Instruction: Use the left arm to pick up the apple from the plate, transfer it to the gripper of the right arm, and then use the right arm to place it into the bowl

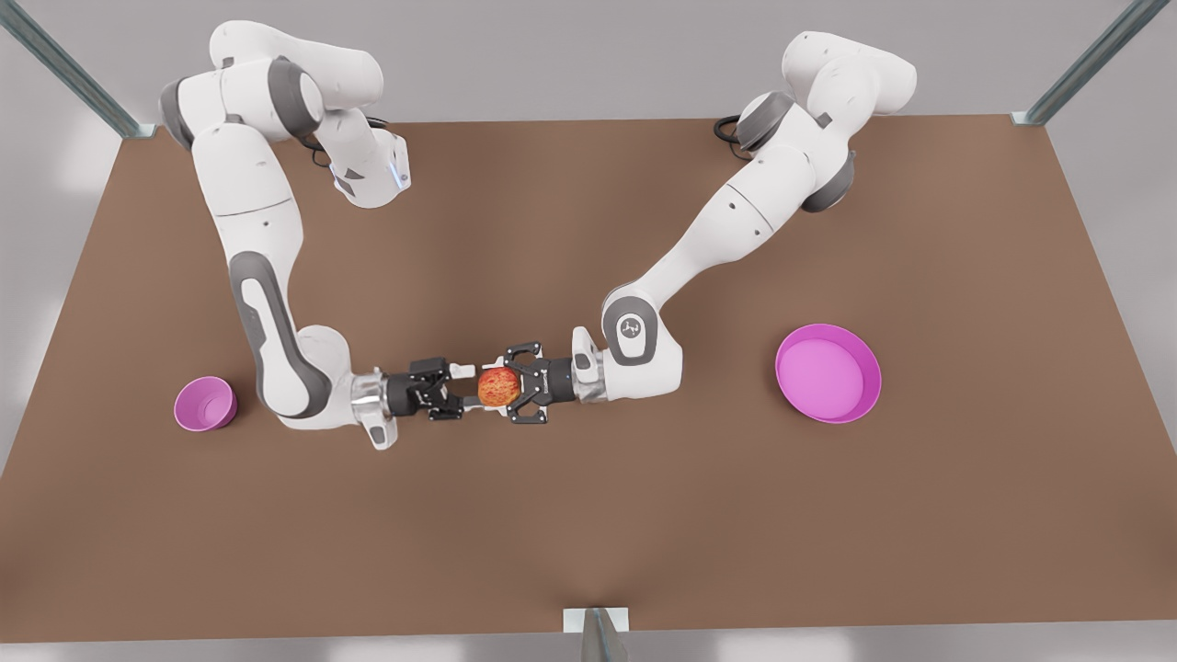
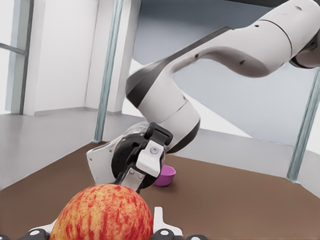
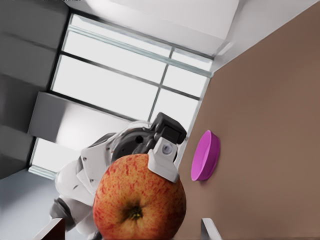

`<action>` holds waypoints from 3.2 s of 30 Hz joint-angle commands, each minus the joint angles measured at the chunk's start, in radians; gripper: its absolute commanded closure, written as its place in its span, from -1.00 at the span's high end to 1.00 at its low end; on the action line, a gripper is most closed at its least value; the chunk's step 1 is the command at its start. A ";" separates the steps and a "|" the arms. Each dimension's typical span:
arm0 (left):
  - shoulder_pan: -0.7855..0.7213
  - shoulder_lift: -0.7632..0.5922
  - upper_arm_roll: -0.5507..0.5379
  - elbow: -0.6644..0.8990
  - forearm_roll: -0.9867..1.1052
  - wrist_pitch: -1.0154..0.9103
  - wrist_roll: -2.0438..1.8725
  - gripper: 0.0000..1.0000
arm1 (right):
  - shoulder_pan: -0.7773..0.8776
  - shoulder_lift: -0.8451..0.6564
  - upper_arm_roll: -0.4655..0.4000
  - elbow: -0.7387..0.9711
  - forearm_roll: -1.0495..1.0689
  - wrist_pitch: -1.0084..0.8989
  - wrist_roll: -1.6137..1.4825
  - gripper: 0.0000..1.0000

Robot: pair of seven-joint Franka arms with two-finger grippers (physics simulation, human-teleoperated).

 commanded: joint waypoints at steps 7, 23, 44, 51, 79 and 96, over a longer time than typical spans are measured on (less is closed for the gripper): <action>0.000 -0.002 0.000 0.000 0.002 -0.003 0.064 0.49 | -0.010 -0.032 -0.004 -0.059 -0.006 0.009 0.252 1.00; -0.003 0.000 0.000 0.002 0.002 -0.001 0.066 0.49 | 0.029 0.009 0.002 0.031 -0.027 0.044 0.493 1.00; -0.003 0.004 0.000 0.002 0.002 -0.001 0.066 0.49 | 0.059 0.061 0.008 0.098 0.022 0.055 0.389 1.00; -0.003 0.004 0.000 0.003 0.002 -0.001 0.066 0.49 | 0.078 0.060 0.008 0.068 0.001 0.048 0.355 1.00; 0.480 -0.568 -0.016 -0.777 0.443 -0.311 -0.346 1.00 | -0.152 0.058 0.004 0.088 -0.182 -0.090 0.334 0.33; 0.430 -0.792 0.426 -0.239 1.597 -1.049 -2.053 1.00 | -0.497 0.084 -0.004 0.180 -0.449 -0.232 0.237 0.35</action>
